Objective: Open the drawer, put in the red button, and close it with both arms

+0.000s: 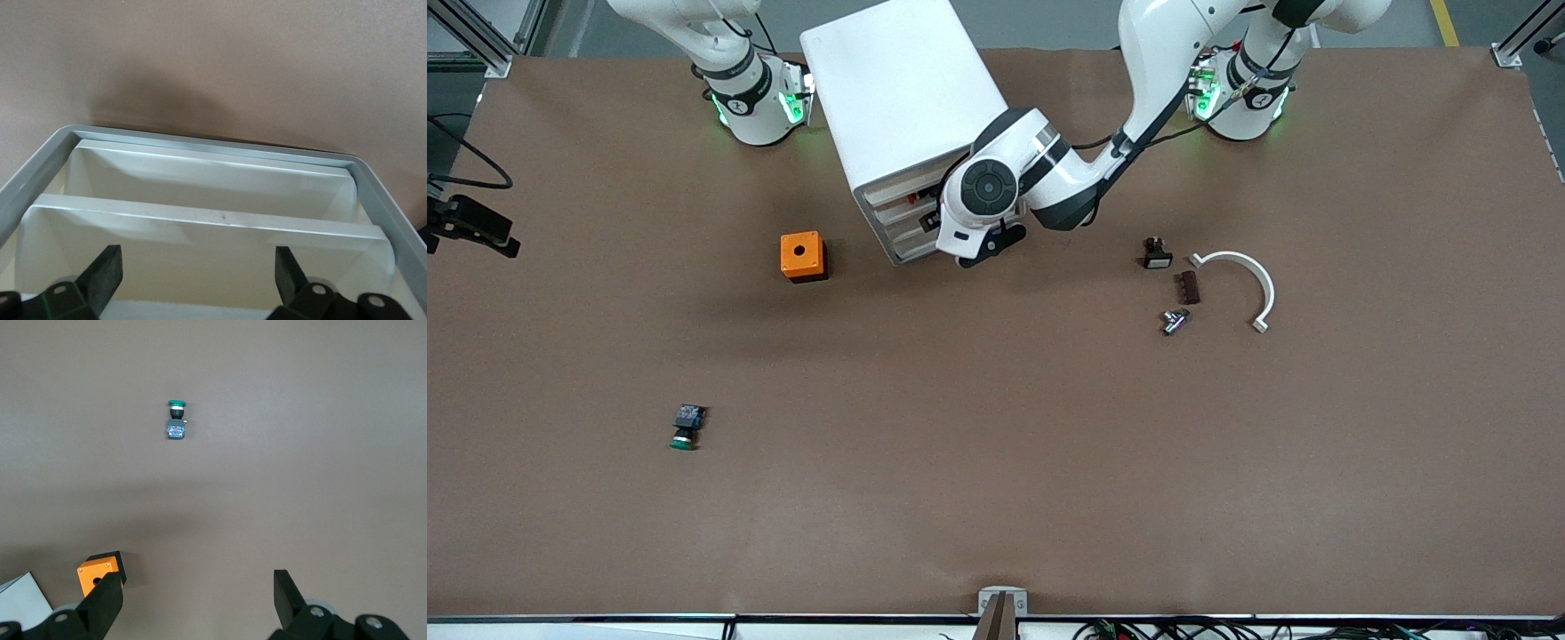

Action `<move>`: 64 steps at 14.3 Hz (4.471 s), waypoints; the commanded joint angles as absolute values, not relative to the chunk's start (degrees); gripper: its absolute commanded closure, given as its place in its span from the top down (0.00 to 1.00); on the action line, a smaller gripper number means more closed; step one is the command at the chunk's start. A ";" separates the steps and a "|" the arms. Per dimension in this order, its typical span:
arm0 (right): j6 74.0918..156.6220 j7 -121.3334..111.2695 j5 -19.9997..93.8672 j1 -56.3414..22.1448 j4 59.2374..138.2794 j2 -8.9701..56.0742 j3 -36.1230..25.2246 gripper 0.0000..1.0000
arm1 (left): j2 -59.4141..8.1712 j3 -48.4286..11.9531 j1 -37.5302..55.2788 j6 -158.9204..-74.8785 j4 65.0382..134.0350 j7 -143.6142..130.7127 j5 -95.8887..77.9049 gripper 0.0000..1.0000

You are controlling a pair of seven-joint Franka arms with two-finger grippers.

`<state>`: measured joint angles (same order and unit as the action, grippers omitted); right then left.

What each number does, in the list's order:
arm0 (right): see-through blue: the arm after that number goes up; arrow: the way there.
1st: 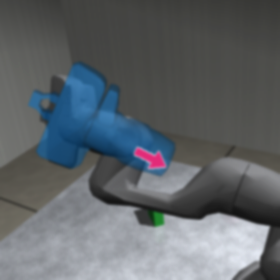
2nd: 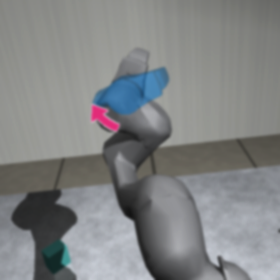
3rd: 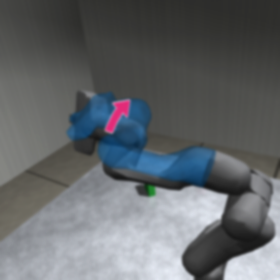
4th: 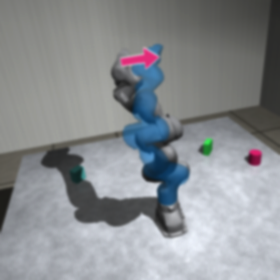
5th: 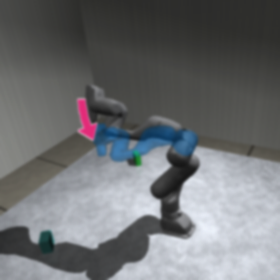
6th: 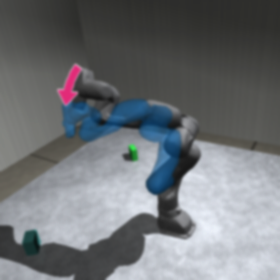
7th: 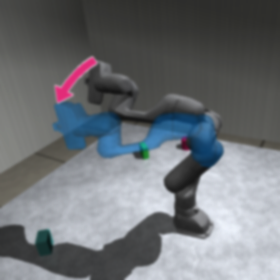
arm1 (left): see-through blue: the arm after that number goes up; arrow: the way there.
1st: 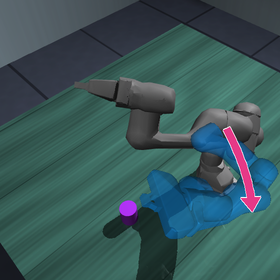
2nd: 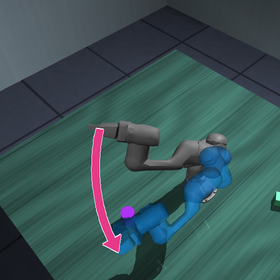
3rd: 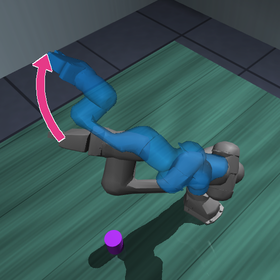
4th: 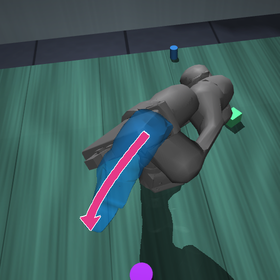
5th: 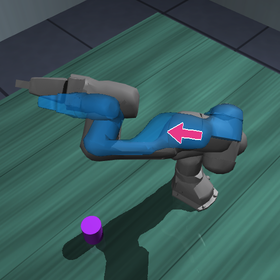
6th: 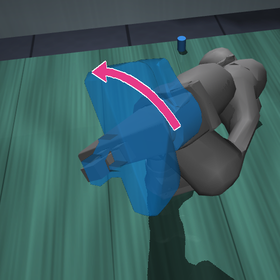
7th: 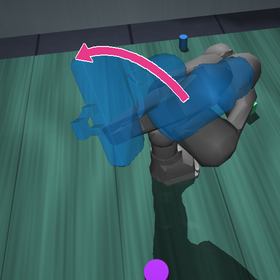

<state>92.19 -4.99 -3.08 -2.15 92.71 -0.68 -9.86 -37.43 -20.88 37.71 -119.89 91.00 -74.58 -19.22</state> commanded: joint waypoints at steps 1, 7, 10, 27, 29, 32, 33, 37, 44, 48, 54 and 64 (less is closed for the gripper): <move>92.11 -5.45 -4.04 -1.05 93.78 -1.93 -8.79 1.00 | -37.00 -21.36 38.06 -120.59 91.23 -74.80 -20.74 1.00; 92.11 -5.45 -4.04 -1.05 93.78 -2.02 -8.79 1.00 | -34.02 -17.94 36.74 -120.50 90.97 -74.44 -17.94 1.00; 92.11 -5.45 -4.04 -1.05 93.78 -2.02 -8.79 1.00 | -32.70 -13.64 34.20 -117.97 86.68 -74.53 -16.09 1.00; 92.29 -5.62 -4.04 -1.05 93.69 -2.11 -8.88 1.00 | -14.16 -10.75 5.62 -80.87 83.93 -24.92 -6.33 1.00; 92.29 -5.71 -4.04 -0.97 93.69 -2.11 -8.88 1.00 | -12.58 -4.07 7.03 -78.85 84.28 -15.69 -6.33 1.00; 92.29 -6.33 -3.96 -0.97 93.69 -2.11 -8.96 1.00 | -8.10 1.13 7.03 -78.57 88.58 -7.49 -6.33 1.00; 92.29 -6.33 -3.96 -0.97 93.69 -2.11 -8.96 1.00 | -6.95 2.36 7.03 -79.10 90.16 -6.08 -6.24 1.00; 92.37 -6.42 -3.96 -0.88 93.78 -2.11 -8.96 1.00 | 0.68 4.31 6.33 -86.89 100.95 -1.23 -4.31 1.00; 93.08 -6.42 -3.96 -0.97 94.75 -1.93 -8.96 1.00 | 1.59 3.52 4.75 -100.55 100.13 -0.88 -0.88 1.00; 93.87 -6.42 -3.96 -0.79 94.92 -1.76 -8.96 1.00 | 1.67 1.76 3.26 -99.41 96.16 -1.05 -0.88 1.00; 92.38 -8.16 -3.87 -0.62 94.40 -1.76 -8.96 1.00 | 1.76 1.85 3.25 -90.63 91.49 -1.14 -0.79 1.00; 91.85 -8.88 -4.22 -0.09 90.35 -0.79 -9.05 1.00 | 1.32 1.49 3.69 -89.47 91.58 -0.88 -0.70 1.00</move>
